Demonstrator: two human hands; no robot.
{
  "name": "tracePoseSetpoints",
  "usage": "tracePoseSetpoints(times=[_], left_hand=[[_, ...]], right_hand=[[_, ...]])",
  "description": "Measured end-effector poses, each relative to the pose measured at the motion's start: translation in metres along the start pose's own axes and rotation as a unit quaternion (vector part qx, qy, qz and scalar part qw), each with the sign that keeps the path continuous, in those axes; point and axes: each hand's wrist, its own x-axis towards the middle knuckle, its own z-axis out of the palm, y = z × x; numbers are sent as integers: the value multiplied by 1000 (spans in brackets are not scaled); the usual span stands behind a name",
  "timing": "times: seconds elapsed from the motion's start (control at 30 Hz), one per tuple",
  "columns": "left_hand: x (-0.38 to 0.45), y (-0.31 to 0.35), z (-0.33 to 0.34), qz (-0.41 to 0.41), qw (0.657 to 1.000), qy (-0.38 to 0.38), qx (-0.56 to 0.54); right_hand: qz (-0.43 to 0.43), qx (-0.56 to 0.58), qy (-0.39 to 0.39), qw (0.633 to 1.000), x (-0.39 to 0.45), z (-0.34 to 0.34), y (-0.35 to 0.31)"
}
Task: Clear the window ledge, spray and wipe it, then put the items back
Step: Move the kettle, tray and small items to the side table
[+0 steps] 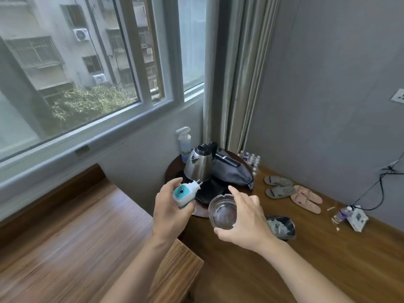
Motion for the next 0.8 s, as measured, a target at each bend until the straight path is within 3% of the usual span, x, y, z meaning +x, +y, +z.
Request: tracePoseSetpoints(times=[0.57,0.8], left_hand=[[108,-90,121,-166,978,-98,78],[122,-102,154,-205,968,-94,111]], right_hand=[[28,-8,-104,994,141,20,134],[6,-14,-157,987,188,38,166]])
